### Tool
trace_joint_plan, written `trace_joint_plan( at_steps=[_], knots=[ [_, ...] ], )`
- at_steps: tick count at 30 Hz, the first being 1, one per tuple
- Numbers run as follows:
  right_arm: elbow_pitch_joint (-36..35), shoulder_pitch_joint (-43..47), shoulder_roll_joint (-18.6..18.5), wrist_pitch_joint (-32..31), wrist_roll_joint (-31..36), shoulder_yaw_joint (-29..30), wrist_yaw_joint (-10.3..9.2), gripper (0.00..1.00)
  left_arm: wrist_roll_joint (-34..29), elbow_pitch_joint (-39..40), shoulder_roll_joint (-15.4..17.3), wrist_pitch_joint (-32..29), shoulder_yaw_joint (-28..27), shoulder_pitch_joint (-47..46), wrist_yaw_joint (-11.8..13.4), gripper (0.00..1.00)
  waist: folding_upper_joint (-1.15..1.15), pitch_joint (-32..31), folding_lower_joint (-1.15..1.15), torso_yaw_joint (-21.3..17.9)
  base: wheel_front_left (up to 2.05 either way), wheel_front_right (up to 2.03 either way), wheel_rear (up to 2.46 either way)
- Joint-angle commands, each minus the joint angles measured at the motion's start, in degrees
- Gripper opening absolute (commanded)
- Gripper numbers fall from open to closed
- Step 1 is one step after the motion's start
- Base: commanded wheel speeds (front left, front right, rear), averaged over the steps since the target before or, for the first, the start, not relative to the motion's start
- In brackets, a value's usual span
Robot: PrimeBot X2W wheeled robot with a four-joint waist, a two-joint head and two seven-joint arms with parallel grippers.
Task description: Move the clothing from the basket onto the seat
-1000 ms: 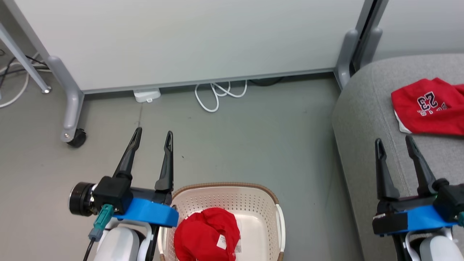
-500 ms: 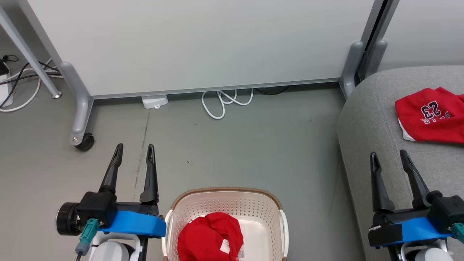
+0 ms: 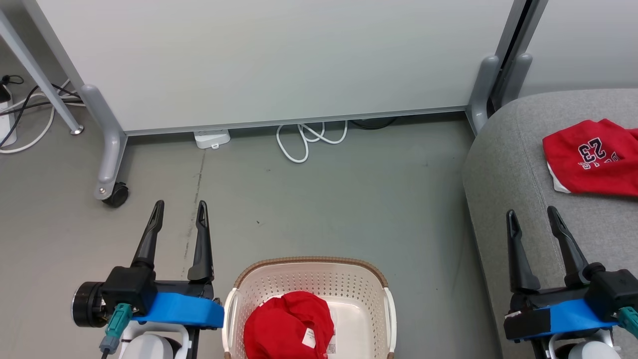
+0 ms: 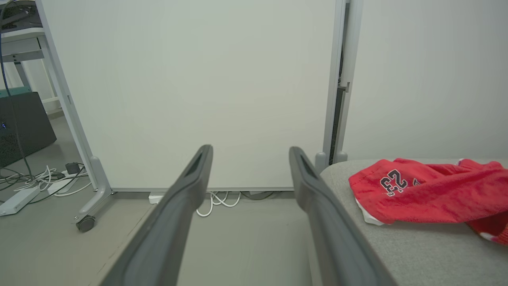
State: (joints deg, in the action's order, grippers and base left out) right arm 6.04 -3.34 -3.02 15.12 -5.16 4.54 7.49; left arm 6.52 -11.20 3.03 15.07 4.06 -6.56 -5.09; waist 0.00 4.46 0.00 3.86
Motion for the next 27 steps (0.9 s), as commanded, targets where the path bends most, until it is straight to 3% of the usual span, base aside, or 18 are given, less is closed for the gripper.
trace_joint_plan(
  at_steps=[1, 18, 27],
  knots=[
    [-0.05, -0.06, 0.19, 0.06, 0.21, -0.06, 0.02, 1.0, -0.09, 0.12, -0.07, 0.16, -0.36, -0.26, -0.21, 1.0, 0.0, 0.04, 0.0, -0.01, 0.0, 0.0, 0.0],
    [0.1, -1.17, 0.2, 0.06, -0.33, -0.59, 0.02, 1.0, -1.17, -2.49, -0.17, 0.16, 1.53, -2.81, -1.64, 1.0, 0.0, 0.62, 0.0, -0.98, 0.0, 0.0, 0.0],
    [-0.67, -3.81, 0.17, 0.06, 0.1, -1.46, 0.01, 1.0, -1.78, -10.9, 2.62, 0.15, 10.41, -9.41, -2.51, 1.0, 0.0, 3.55, 0.0, -2.89, 0.0, 0.0, 0.0]
  ],
)
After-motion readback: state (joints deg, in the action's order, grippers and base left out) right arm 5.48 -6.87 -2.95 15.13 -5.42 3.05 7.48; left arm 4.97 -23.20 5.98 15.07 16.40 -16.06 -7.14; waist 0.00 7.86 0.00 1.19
